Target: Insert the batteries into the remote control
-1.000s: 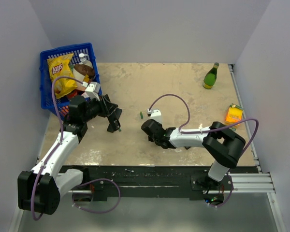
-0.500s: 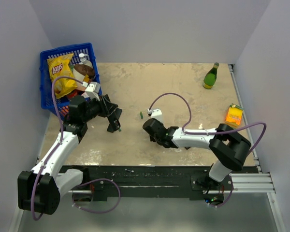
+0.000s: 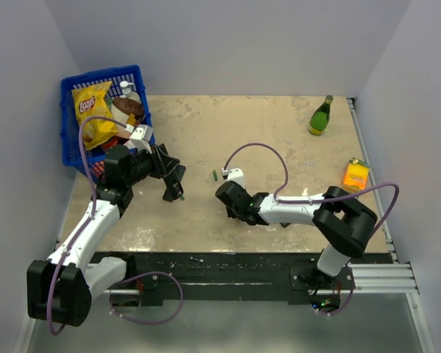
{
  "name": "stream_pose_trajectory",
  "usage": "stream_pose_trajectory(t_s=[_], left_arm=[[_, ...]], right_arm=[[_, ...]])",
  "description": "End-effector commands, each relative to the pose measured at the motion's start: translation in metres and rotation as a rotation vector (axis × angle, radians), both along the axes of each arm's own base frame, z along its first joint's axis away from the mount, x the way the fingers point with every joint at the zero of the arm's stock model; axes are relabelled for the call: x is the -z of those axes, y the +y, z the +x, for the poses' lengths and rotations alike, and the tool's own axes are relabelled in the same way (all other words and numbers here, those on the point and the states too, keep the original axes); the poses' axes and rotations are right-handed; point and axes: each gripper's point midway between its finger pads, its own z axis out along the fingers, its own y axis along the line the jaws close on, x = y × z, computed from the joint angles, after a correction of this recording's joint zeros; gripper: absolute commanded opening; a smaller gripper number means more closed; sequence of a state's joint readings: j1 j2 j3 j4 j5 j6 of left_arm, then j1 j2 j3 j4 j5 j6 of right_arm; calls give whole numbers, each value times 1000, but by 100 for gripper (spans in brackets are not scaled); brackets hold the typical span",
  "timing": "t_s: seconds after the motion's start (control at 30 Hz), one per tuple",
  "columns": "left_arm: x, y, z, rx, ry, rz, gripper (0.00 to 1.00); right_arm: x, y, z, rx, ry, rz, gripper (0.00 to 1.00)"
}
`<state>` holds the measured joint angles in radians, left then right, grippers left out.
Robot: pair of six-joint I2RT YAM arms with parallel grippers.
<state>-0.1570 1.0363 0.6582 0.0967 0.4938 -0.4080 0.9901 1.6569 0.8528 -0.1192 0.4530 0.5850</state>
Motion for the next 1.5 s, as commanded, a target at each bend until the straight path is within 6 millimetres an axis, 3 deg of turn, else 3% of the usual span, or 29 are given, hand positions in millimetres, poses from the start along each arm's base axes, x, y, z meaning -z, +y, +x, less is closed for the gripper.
stream_pose_trajectory(t_s=[0.0,0.4,0.53,0.57,0.73,0.93,1.03,1.13,1.23,1.27,1.3,1.47], left_arm=[[-14,0,5,10,-60,-14,0],[-14,-3,4,30,-65,-17,0],[-16,-6,2,54,-74,-23,0],[-17,-9,0,77,-79,-27,0],[-22,-20,-5,155,-118,-50,0],[-25,-36,-17,278,-141,-78,0],[-25,-37,-18,283,-149,-63,0],[-25,-35,-16,267,-148,-39,0],[-25,-30,-14,237,-151,-20,0],[-26,-29,-14,229,-152,-18,0],[-26,-29,-14,225,-150,-17,0],[-28,-26,-13,205,-158,-8,0]], right_arm=[[-7,9,10,13,-29,4,29],[-6,5,14,29,-48,-14,25],[-11,5,16,31,-59,-19,19],[-13,5,17,31,-61,-23,13],[-49,8,12,-21,-74,17,1],[-115,14,-9,-200,-34,42,0],[-140,13,-22,-261,-1,76,0],[-150,23,-43,-356,93,229,0],[-143,35,-58,-411,211,445,0],[-150,40,-49,-413,186,531,0],[-136,42,-65,-427,275,586,0],[-110,62,-73,-446,367,764,0]])
